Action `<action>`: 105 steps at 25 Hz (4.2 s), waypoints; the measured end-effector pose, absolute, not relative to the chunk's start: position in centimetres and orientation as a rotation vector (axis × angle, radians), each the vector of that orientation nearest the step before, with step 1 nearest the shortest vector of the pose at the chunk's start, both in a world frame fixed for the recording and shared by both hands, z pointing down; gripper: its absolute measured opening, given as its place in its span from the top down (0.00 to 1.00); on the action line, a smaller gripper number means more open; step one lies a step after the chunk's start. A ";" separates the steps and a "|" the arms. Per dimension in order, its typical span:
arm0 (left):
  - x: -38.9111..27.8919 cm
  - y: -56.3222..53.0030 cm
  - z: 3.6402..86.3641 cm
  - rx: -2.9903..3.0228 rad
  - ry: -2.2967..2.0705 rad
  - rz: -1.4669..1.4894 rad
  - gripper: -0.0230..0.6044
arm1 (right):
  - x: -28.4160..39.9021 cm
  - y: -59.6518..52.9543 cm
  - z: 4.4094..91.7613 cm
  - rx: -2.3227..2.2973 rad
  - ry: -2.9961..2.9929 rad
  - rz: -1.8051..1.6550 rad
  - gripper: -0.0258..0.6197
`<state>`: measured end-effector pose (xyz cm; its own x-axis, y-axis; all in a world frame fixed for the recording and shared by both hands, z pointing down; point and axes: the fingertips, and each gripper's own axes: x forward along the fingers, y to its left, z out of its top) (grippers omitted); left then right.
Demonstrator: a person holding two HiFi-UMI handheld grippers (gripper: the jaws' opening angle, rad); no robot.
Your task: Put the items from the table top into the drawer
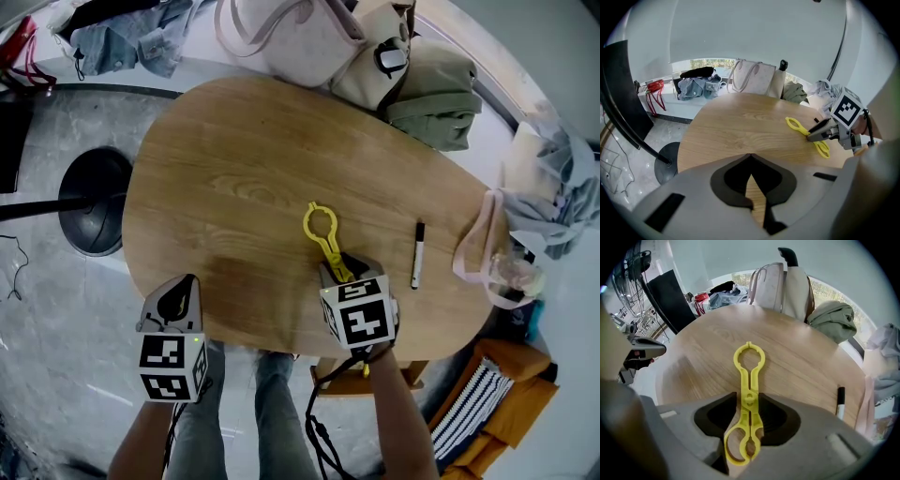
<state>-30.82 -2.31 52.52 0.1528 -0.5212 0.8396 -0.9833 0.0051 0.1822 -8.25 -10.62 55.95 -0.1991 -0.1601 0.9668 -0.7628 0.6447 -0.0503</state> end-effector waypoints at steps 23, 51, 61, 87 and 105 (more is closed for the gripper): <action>-31.4 -1.7 52.7 1.636 -1.482 0.728 0.97 | -9.2 -10.1 55.5 0.728 -1.724 0.599 0.78; -22.8 -2.6 49.7 1.880 -1.333 0.850 0.97 | 0.1 -4.2 50.5 0.942 -1.701 0.688 0.78; -16.7 0.7 49.9 1.975 -1.203 0.921 0.97 | 5.6 0.9 49.9 1.032 -1.656 0.740 0.78; -5.5 5.2 48.3 2.195 -0.966 1.042 0.97 | 14.6 13.1 49.0 1.316 -1.531 0.953 0.78; 0.0 2.6 45.2 2.408 -0.691 1.188 0.97 | 16.4 16.7 47.3 1.756 -1.287 1.259 0.78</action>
